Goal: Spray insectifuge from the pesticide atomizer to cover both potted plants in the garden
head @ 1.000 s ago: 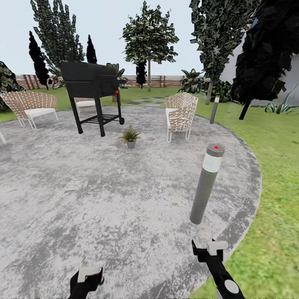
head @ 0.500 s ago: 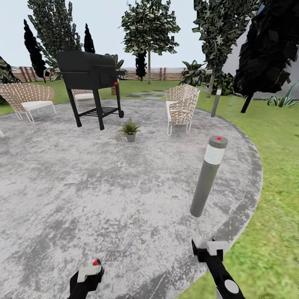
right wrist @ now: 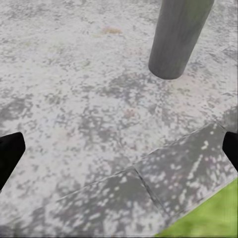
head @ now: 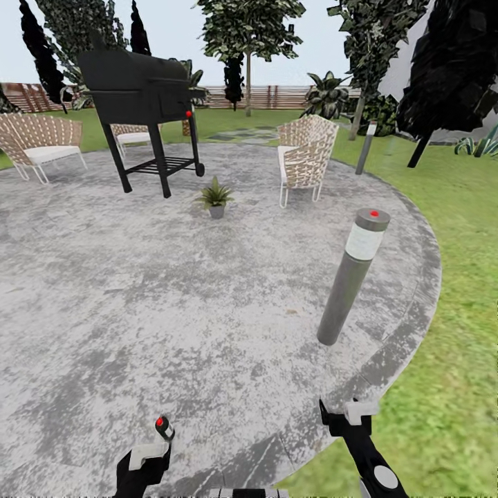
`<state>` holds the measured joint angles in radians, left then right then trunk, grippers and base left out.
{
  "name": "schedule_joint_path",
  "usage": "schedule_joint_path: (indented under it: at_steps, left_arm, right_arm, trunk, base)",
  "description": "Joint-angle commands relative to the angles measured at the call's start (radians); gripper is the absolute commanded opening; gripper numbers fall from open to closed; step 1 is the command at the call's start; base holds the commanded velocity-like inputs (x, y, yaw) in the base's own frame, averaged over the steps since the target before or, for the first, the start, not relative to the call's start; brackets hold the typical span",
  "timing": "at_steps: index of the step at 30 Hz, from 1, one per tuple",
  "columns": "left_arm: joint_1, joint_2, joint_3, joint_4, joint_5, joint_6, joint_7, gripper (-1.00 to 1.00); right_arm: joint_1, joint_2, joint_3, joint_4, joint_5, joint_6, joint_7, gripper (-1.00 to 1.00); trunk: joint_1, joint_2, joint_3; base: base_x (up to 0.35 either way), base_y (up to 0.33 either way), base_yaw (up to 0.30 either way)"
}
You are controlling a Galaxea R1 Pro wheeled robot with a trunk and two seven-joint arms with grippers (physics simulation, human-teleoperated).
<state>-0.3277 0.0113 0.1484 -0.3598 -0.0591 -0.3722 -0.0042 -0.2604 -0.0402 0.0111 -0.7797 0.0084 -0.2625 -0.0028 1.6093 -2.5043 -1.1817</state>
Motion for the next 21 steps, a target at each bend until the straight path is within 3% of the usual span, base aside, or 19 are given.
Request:
schedule_joint_path:
  at_steps: [1, 21]
  left_arm:
    - [-0.001, -0.001, 0.005, 0.001, -0.006, -0.004, 0.000, 1.00]
    - [-0.001, -0.001, 0.005, 0.001, -0.006, -0.004, 0.000, 1.00]
  right_arm:
    - [0.000, 0.000, 0.001, 0.001, 0.001, -0.003, 0.000, 1.00]
    - [0.000, 0.000, 0.001, 0.000, 0.001, -0.003, -0.001, 1.00]
  trunk:
    - [0.000, -0.001, -0.006]
    - [0.009, -0.005, -0.102]
  base:
    - [0.000, 0.000, 0.000]
    - [0.000, 0.000, 0.000]
